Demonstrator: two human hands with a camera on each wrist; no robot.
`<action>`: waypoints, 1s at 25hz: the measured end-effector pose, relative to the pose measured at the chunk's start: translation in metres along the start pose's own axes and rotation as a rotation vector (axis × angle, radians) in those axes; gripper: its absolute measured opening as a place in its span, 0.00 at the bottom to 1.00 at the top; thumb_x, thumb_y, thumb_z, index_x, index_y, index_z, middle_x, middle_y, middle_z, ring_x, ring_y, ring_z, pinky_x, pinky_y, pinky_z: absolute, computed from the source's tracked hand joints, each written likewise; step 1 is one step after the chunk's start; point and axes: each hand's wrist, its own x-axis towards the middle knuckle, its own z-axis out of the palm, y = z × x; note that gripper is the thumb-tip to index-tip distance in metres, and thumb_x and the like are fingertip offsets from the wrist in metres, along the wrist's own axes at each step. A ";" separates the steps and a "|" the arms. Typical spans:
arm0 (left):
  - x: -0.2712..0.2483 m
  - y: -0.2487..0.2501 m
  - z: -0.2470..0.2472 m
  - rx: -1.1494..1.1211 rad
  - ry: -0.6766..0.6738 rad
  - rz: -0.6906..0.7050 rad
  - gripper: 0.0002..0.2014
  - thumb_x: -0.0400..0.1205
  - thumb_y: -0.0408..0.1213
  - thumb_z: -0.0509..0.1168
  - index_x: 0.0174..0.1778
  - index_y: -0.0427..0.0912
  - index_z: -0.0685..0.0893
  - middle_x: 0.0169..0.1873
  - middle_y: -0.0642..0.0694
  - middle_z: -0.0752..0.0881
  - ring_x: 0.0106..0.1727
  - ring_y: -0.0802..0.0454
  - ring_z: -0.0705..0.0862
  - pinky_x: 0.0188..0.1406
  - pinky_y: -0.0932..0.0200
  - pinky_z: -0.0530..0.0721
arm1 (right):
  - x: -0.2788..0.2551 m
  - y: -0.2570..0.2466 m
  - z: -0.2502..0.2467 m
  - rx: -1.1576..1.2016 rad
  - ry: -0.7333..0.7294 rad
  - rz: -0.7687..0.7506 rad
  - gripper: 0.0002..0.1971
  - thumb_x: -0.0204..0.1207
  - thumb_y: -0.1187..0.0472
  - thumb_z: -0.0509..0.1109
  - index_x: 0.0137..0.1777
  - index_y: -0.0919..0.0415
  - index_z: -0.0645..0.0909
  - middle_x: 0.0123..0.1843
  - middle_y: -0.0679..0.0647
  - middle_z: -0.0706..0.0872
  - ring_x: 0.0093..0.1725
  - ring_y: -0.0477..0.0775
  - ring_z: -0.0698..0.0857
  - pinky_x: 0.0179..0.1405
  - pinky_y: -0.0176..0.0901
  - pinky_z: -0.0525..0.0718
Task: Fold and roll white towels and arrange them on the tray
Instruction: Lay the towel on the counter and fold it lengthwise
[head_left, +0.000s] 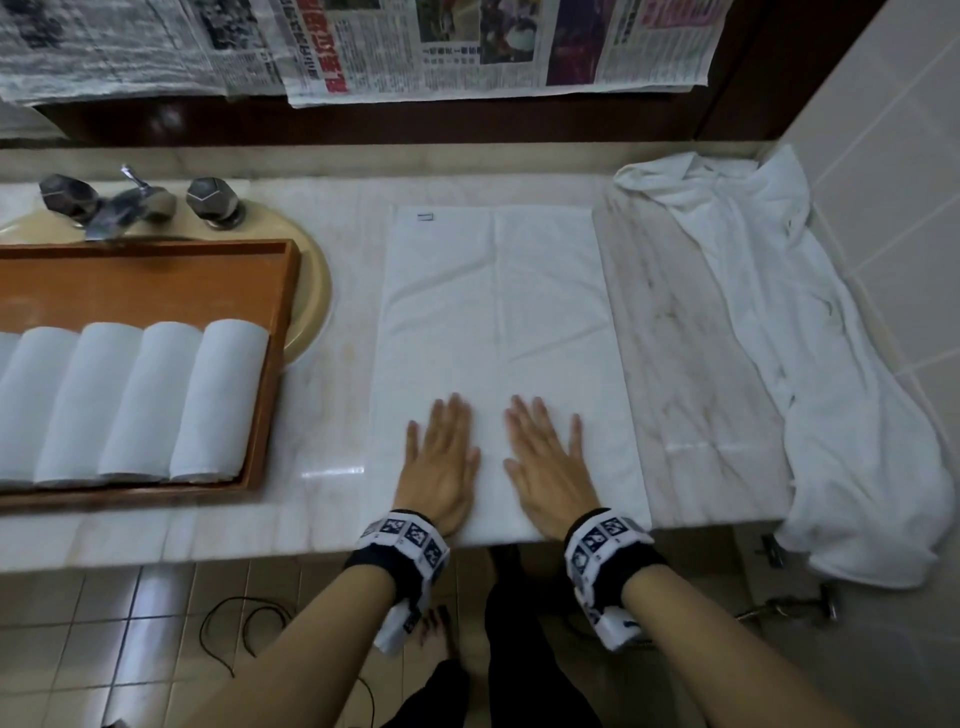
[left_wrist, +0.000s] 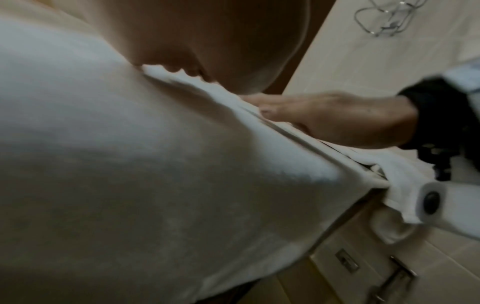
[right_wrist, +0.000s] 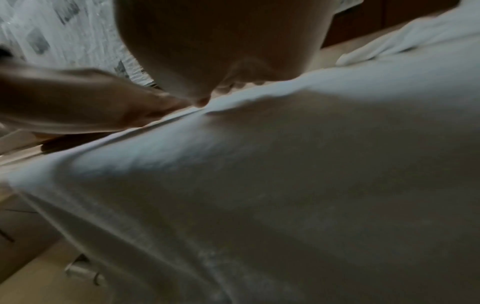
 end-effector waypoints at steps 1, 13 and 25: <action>0.000 0.008 0.007 0.029 -0.025 0.049 0.34 0.83 0.54 0.26 0.86 0.46 0.38 0.83 0.52 0.33 0.83 0.54 0.30 0.82 0.46 0.30 | -0.002 -0.009 0.005 -0.012 -0.033 -0.056 0.35 0.78 0.43 0.28 0.86 0.53 0.38 0.85 0.46 0.31 0.83 0.48 0.30 0.79 0.67 0.30; 0.094 0.023 -0.034 -0.089 -0.084 -0.076 0.27 0.90 0.52 0.37 0.86 0.51 0.44 0.85 0.50 0.37 0.85 0.50 0.34 0.81 0.40 0.33 | 0.090 0.013 -0.046 0.064 -0.054 0.050 0.30 0.89 0.49 0.44 0.86 0.53 0.38 0.86 0.49 0.31 0.84 0.52 0.32 0.80 0.69 0.35; 0.242 0.027 -0.078 -0.141 -0.061 -0.132 0.27 0.90 0.53 0.36 0.86 0.53 0.47 0.85 0.49 0.38 0.85 0.49 0.34 0.80 0.39 0.32 | 0.236 0.052 -0.108 0.115 -0.087 -0.061 0.28 0.89 0.51 0.44 0.86 0.51 0.40 0.86 0.46 0.33 0.84 0.50 0.32 0.80 0.70 0.34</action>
